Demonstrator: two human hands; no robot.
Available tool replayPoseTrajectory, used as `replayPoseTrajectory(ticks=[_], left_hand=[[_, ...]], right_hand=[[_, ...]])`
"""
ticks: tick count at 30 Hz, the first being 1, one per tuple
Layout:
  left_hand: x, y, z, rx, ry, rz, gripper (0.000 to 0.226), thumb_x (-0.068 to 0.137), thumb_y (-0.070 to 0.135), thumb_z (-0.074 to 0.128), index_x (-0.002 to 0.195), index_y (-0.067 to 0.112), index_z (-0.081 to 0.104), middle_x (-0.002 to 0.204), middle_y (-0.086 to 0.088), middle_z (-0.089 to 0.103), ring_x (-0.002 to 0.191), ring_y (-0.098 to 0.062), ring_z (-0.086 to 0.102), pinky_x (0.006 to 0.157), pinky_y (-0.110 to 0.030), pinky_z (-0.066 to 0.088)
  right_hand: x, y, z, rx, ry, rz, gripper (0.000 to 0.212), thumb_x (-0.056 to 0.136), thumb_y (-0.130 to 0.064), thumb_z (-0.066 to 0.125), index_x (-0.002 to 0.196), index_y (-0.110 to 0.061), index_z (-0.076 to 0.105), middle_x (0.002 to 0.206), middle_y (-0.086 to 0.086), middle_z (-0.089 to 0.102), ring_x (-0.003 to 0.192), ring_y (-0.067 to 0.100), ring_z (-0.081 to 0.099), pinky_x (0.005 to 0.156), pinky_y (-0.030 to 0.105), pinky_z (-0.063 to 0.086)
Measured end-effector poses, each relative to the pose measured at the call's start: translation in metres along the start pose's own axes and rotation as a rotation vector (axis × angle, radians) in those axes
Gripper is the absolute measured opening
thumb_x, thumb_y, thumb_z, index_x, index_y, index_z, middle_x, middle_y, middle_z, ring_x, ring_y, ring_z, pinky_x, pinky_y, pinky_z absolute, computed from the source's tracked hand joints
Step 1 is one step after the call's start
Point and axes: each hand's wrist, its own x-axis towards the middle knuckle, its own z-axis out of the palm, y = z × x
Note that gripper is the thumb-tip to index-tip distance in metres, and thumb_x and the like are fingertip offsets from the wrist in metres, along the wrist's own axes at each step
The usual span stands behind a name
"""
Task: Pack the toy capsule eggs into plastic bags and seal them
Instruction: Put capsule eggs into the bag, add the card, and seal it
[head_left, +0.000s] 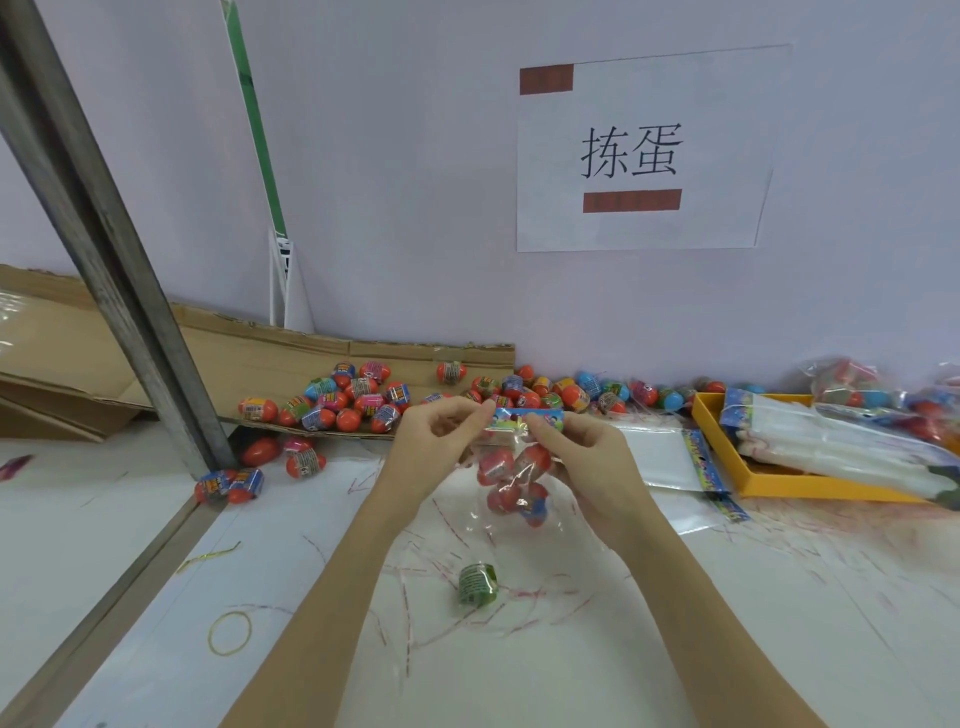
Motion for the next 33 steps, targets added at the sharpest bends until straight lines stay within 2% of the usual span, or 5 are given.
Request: replayPoseTrajectory(ticks=[12, 18, 21, 27, 33], left_hand=[[0.004, -0.005, -0.001, -0.198, 0.314, -0.048, 0.017, 0.103, 0.019, 0.067, 0.098, 0.007, 0.079, 0.088, -0.009, 0.077, 0.083, -0.030, 0.073, 0.078, -0.043, 0.062], [0.006, -0.002, -0.004, -0.259, 0.061, -0.253, 0.025, 0.106, 0.027, 0.059, 0.109, 0.007, 0.074, 0.096, -0.021, 0.073, 0.078, -0.031, 0.076, 0.064, -0.040, 0.065], [0.005, -0.003, 0.002, -0.095, 0.047, -0.147, 0.036, 0.101, 0.048, 0.061, 0.106, 0.016, 0.078, 0.092, -0.014, 0.075, 0.086, -0.026, 0.075, 0.072, -0.031, 0.065], [0.004, -0.007, 0.003, 0.106, 0.214, 0.102, 0.028, 0.108, 0.033, 0.056, 0.087, 0.019, 0.069, 0.065, -0.009, 0.062, 0.046, -0.012, 0.052, 0.042, -0.025, 0.046], [0.000, -0.001, 0.011, 0.268, 0.263, 0.235, 0.020, 0.110, 0.027, 0.050, 0.103, 0.017, 0.066, 0.069, -0.005, 0.057, 0.051, -0.010, 0.045, 0.046, -0.034, 0.045]], right_hand=[[-0.001, -0.003, 0.002, -0.008, 0.019, 0.075, 0.033, 0.093, -0.040, 0.072, 0.115, -0.016, 0.075, 0.106, 0.011, 0.078, 0.093, 0.025, 0.076, 0.075, 0.028, 0.061], [-0.002, -0.003, 0.006, 0.002, 0.067, 0.067, 0.035, 0.083, -0.049, 0.078, 0.100, -0.018, 0.081, 0.094, 0.007, 0.079, 0.080, 0.017, 0.073, 0.074, 0.027, 0.058], [-0.004, -0.001, 0.009, -0.062, 0.020, 0.056, 0.031, 0.084, -0.054, 0.076, 0.085, -0.023, 0.083, 0.080, 0.003, 0.076, 0.070, 0.010, 0.067, 0.068, 0.024, 0.054], [-0.005, -0.001, 0.013, -0.033, 0.096, 0.040, 0.032, 0.090, -0.048, 0.073, 0.090, -0.018, 0.084, 0.091, 0.004, 0.080, 0.088, 0.019, 0.075, 0.081, 0.028, 0.059], [-0.006, -0.002, 0.020, 0.127, 0.185, 0.033, 0.024, 0.090, -0.036, 0.077, 0.095, -0.014, 0.083, 0.092, 0.004, 0.081, 0.087, 0.012, 0.076, 0.069, 0.017, 0.057]])
